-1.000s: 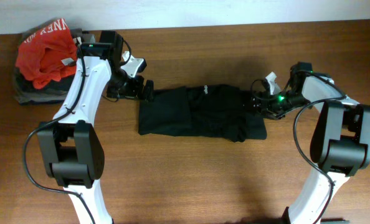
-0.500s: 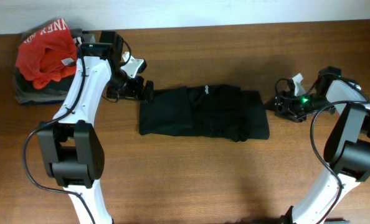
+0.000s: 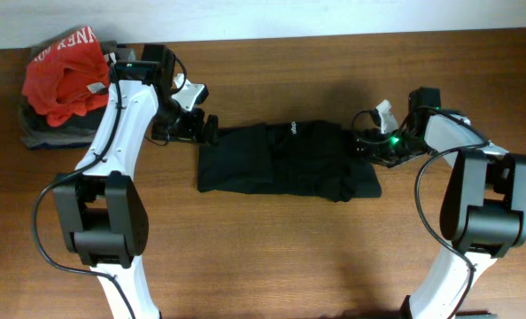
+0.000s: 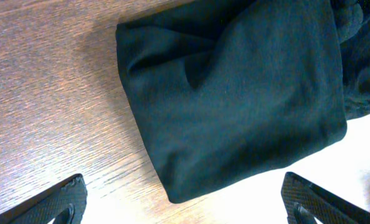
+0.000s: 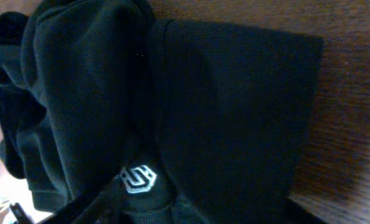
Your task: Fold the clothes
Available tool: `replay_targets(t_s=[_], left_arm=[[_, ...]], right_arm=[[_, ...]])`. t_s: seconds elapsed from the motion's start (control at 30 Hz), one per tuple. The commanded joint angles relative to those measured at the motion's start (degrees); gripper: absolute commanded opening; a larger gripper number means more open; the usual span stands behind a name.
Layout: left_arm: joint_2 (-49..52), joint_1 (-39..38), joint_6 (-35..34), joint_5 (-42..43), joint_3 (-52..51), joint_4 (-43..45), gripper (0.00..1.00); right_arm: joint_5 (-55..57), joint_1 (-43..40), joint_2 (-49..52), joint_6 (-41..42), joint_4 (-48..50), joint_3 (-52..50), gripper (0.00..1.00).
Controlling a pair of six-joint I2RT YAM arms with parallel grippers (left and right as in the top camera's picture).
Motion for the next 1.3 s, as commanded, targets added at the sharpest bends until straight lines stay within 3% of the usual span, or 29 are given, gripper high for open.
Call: replay_targets(t_s=[0.0, 0.23, 0.43, 0.9, 1.1, 1.27], left_arm=[[0.1, 0.1, 1.0, -0.2, 0.9, -0.2, 0.99], [0.1, 0.1, 1.0, -0.2, 0.9, -0.3, 0.99], [0.1, 0.1, 1.0, -0.2, 0.9, -0.3, 0.99], [0.1, 0.2, 1.0, -0.3, 0.9, -0.2, 0.99], [0.2, 0.1, 1.0, -0.6, 0.9, 0.2, 0.99], [0.2, 0.1, 1.0, -0.6, 0.9, 0.5, 0.99]], right_arm=[[4.3, 0.2, 3.6, 1.4, -0.3, -3.1, 0.39], [0.0, -2.5, 3.6, 1.4, -0.4, -2.7, 0.05], [-4.8, -6.0, 3.6, 0.5, -3.6, -0.5, 0.04], [-4.5, -12.9, -3.4, -11.0, -27.3, 13.1, 0.04], [-4.5, -11.2, -4.5, -12.2, -38.1, 23.1, 0.04], [-4.5, -5.8, -4.5, -10.3, -40.8, 28.5, 0.04]])
